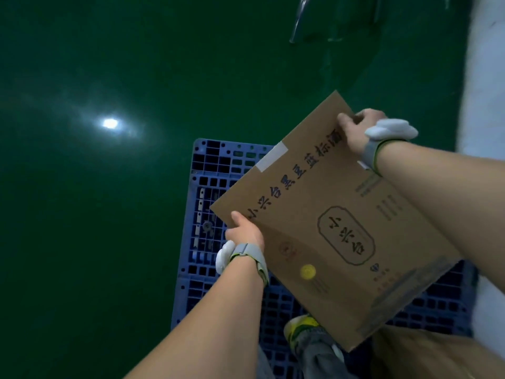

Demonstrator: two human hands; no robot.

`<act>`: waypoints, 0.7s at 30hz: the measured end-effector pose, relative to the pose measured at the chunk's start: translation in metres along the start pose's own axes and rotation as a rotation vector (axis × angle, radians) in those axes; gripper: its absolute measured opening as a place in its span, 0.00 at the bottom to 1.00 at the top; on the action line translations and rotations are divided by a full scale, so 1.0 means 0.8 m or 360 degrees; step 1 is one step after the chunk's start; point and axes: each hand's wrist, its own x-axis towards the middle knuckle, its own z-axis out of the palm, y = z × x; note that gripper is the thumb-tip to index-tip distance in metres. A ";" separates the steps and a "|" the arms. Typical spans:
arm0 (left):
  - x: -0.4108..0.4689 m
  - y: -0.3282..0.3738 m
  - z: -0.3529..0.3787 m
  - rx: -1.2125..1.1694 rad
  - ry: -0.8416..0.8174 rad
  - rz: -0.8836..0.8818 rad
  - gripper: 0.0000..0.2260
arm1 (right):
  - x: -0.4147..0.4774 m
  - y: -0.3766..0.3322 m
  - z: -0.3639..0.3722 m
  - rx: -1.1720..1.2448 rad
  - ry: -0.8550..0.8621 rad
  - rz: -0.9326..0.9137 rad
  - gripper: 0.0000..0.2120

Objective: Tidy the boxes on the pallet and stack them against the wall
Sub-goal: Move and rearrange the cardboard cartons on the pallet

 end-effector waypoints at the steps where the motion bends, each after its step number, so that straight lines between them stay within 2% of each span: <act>1: -0.013 0.004 0.000 -0.0028 0.0066 0.0084 0.31 | -0.002 0.005 -0.015 0.0088 0.0133 -0.0007 0.30; 6: -0.100 0.029 -0.008 -0.0032 0.0295 0.0651 0.29 | -0.041 0.026 -0.098 0.0474 0.0818 0.0090 0.28; 9: -0.146 0.031 -0.009 -0.0145 0.0347 0.0995 0.26 | -0.067 0.043 -0.145 0.0645 0.0988 0.0242 0.26; 11: -0.168 0.023 -0.013 -0.0169 0.0326 0.1142 0.30 | -0.087 0.058 -0.163 0.0705 0.1024 0.0236 0.26; 14: -0.174 -0.002 -0.021 -0.0143 0.0271 0.1323 0.45 | -0.127 0.088 -0.162 0.0776 0.0960 0.0211 0.24; 16: -0.156 -0.023 -0.019 -0.0073 0.0268 0.1323 0.49 | -0.157 0.111 -0.132 0.0840 0.0865 0.0178 0.25; 18: -0.139 -0.034 -0.030 0.0083 0.0220 0.1205 0.43 | -0.182 0.122 -0.101 0.0949 0.0727 0.0325 0.27; 20: -0.114 -0.041 -0.035 0.0274 0.0079 0.1032 0.29 | -0.186 0.133 -0.066 0.1091 0.0495 0.0741 0.25; 21: -0.095 -0.055 -0.037 0.0397 0.0015 0.0885 0.25 | -0.194 0.145 -0.039 0.1076 0.0297 0.1009 0.24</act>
